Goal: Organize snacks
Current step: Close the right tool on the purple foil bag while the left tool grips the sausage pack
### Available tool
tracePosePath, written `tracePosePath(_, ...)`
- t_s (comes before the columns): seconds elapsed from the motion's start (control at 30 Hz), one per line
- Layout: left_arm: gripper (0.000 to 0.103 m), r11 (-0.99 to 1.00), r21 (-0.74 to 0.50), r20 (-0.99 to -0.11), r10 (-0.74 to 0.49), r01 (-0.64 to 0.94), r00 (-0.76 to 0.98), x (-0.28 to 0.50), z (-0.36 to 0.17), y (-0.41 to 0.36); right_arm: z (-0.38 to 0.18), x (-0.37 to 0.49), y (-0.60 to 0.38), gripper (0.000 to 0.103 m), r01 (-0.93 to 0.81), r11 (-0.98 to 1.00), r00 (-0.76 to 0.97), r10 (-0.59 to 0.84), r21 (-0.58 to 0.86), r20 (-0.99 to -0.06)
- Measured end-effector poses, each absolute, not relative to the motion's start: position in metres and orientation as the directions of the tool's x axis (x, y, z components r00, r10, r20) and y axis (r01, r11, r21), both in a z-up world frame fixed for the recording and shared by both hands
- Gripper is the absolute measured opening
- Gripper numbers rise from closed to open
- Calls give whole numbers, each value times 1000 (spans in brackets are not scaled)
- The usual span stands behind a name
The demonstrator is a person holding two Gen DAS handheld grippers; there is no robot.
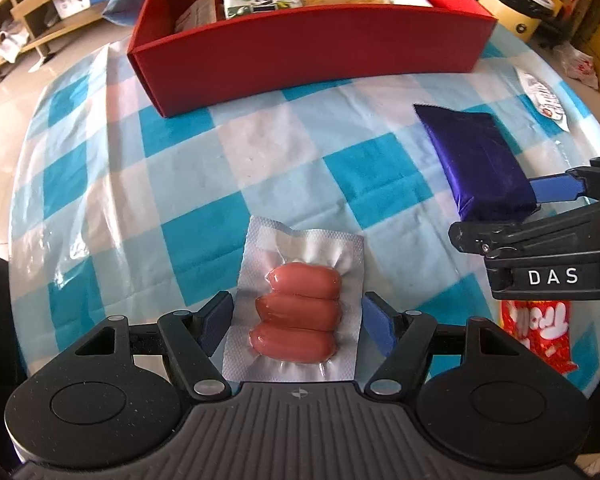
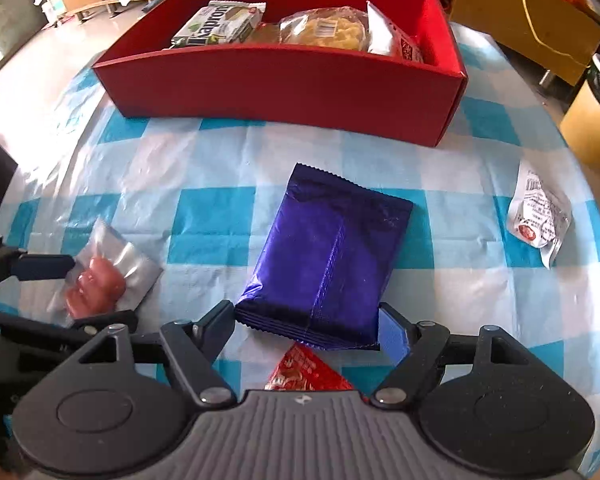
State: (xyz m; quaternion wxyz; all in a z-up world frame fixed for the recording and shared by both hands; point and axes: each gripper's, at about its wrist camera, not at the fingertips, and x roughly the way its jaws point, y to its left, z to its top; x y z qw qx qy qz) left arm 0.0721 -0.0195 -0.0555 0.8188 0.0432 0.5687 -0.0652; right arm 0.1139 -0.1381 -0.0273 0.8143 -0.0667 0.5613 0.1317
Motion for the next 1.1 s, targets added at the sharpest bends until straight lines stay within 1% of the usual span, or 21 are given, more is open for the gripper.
tracePosePath(0.1, 77, 988, -1, -935, -55, 155, 350, 72, -55, -19, -27, 118, -142, 74, -259, 964, 337, 151, 63, -929)
tracePosePath(0.3, 79, 988, -7, -936, -60, 152, 348, 72, -56, -19, -20, 128, -166, 79, -114, 968, 319, 250, 225, -914)
tracePosePath(0.4, 80, 988, -6, -936, -60, 155, 347, 72, -57, -20, -21, 137, -169, 81, -56, 962, 331, 270, 267, -904)
tracePosePath(0.47, 81, 988, -2, -936, -56, 153, 348, 72, -57, -21, -25, 143, -164, 84, -55, 967, 329, 253, 249, -910)
tracePosePath(0.6, 81, 988, 0, -935, -55, 153, 350, 72, -58, -21, -29, 141, -143, 84, -122, 986, 362, 155, 118, -919)
tracePosePath(0.67, 83, 988, 7, -934, -48, 153, 354, 71, -59, -20, -30, 140, -138, 81, -152, 986, 370, 121, 69, -921)
tracePosePath(0.7, 82, 988, 7, -934, -48, 153, 354, 71, -58, -20, -31, 139, -135, 78, -169, 985, 374, 105, 44, -921)
tracePosePath(0.73, 80, 988, 8, -934, -47, 151, 354, 71, -58, -20, -32, 138, -132, 75, -187, 982, 380, 94, 23, -920)
tracePosePath(0.77, 77, 989, 6, -934, -48, 150, 355, 71, -57, -20, -33, 136, -131, 71, -201, 980, 387, 90, 11, -918)
tracePosePath(0.8, 77, 989, 7, -933, -48, 151, 356, 70, -56, -20, -31, 134, -130, 67, -214, 977, 386, 101, 17, -917)
tracePosePath(0.83, 76, 988, 9, -933, -46, 152, 356, 70, -55, -21, -29, 133, -130, 64, -226, 974, 386, 119, 32, -915)
tracePosePath(0.9, 76, 988, 12, -934, -44, 155, 355, 70, -55, -21, -27, 132, -132, 64, -238, 968, 368, 164, 78, -915)
tracePosePath(1.1, 76, 989, 7, -928, -49, 148, 369, 70, -48, -21, -16, 126, -132, 64, -254, 964, 404, 178, 77, -897)
